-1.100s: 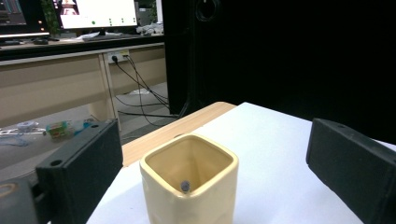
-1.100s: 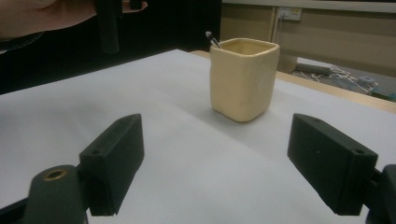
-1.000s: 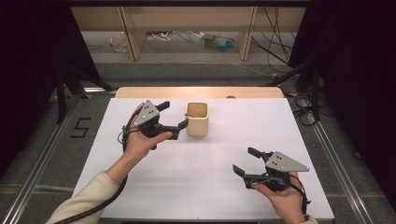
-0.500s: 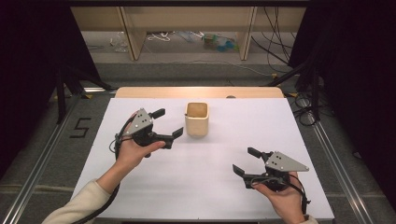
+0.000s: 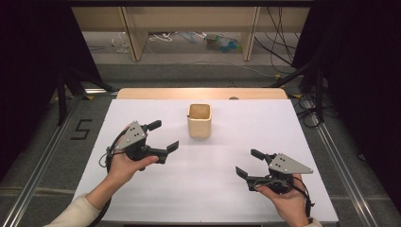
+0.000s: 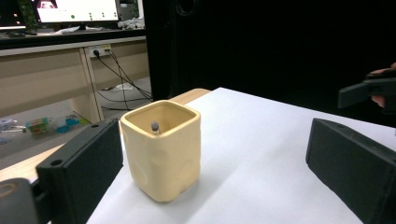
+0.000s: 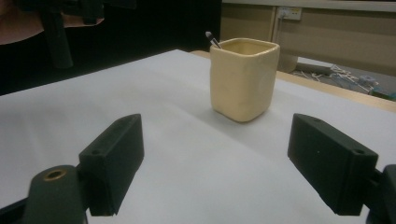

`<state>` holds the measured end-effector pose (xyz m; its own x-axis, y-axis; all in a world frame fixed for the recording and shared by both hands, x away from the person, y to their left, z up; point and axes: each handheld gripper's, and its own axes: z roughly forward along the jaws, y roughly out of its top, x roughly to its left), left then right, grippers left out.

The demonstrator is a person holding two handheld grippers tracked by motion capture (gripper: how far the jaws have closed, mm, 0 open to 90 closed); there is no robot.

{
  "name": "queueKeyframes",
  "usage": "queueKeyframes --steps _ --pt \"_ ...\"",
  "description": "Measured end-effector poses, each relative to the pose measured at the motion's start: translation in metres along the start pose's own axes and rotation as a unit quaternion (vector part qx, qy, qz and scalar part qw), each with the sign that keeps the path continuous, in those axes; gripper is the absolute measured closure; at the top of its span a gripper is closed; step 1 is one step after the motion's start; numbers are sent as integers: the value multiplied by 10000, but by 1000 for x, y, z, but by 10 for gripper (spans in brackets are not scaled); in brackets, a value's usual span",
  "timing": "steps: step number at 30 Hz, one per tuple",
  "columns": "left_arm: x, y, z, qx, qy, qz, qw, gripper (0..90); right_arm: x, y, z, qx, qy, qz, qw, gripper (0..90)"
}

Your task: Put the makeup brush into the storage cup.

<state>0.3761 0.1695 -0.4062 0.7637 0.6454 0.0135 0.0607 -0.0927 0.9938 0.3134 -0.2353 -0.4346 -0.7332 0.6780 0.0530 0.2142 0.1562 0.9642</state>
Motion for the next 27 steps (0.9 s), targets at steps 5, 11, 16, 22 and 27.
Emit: queueKeyframes --steps 5,11,16,22,27 --pt "-4 -3 -13 -61 -45 -33 10000 41 0 0 0 7 11 -21 10000 196" --pt "-7 -8 -30 -123 -102 -78 9998 47 0 0 0 24 0 -27 10000 196" --pt "-13 -15 -41 -112 -279 -190 9994 49 0 0 0 33 11 -25 10000 197" --pt "-19 -20 -52 -127 -362 -148 9992 53 0 0 0 29 3 -30 10000 197" --pt "-24 -24 -59 -141 -425 -103 9989 58 -1 1 -1 49 -68 -196 9998 197"
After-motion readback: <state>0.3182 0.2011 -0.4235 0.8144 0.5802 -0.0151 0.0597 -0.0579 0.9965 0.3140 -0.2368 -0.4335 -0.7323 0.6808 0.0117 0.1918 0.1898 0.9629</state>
